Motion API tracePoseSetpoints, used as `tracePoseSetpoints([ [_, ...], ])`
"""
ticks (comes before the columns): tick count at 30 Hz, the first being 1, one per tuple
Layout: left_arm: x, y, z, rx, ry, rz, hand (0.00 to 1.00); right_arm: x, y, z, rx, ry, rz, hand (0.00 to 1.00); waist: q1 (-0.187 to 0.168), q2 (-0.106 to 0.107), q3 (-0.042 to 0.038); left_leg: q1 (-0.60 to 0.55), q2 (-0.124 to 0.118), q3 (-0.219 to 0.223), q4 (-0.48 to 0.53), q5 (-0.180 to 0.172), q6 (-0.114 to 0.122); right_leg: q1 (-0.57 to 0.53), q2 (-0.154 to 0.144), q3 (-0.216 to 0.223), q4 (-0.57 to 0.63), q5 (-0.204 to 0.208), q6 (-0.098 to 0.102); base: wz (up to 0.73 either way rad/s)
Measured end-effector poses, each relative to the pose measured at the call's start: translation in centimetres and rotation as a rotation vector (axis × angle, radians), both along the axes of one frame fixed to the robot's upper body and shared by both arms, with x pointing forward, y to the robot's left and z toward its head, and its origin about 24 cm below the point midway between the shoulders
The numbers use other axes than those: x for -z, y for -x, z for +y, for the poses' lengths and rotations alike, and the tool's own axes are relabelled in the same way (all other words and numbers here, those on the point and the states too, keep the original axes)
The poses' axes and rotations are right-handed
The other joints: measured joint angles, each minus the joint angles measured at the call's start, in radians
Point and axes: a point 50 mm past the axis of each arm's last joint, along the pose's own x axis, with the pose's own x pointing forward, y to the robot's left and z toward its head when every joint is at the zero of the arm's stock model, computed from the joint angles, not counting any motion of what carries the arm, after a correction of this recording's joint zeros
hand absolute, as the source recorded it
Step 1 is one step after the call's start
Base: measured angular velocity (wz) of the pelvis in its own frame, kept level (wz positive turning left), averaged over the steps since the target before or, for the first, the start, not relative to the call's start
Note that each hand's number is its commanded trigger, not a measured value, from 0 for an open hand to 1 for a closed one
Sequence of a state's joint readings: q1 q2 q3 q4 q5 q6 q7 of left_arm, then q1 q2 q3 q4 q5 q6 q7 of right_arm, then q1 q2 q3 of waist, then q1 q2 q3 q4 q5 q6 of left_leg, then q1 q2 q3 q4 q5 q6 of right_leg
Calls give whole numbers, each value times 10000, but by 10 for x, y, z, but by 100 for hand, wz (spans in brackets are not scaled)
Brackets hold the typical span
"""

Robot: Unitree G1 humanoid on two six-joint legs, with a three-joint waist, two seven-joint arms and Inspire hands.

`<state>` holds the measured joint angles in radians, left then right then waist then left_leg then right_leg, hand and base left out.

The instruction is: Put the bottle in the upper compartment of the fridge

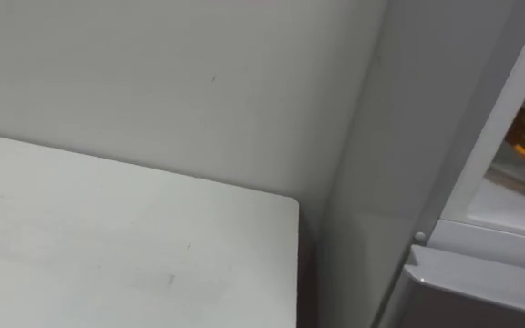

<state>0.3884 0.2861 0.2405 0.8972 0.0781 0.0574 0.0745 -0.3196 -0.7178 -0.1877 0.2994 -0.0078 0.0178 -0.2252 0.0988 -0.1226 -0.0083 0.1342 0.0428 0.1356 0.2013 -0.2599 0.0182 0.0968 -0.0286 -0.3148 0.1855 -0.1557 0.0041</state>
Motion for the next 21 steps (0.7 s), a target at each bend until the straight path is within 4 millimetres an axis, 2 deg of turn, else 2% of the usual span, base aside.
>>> tracePoseSetpoints([
  [6, 0, 3, 0, -55, 152, -1, 0, -1, 0, 9, -1236, -858, -24, 0, -24, -24, 62, -29, -16, 4, -53, -7, 2, -153, 8, 112, 205, -15, -13, -2],
  [15, 1, 16, -2, -207, 220, 284, 0, 4, -3, 16, -3336, -4287, -339, 0, -116, 3, 55, -6, 3, 146, -51, -7, 1, -153, 17, 135, 196, -14, -15, -3],
  [21, 1, 23, -3, -272, 253, 510, 0, 4, -3, 17, -3930, -4730, -371, 0, -137, 69, 34, 29, -1, 165, -36, -6, 3, -143, 18, 139, 176, -13, -16, 0],
])
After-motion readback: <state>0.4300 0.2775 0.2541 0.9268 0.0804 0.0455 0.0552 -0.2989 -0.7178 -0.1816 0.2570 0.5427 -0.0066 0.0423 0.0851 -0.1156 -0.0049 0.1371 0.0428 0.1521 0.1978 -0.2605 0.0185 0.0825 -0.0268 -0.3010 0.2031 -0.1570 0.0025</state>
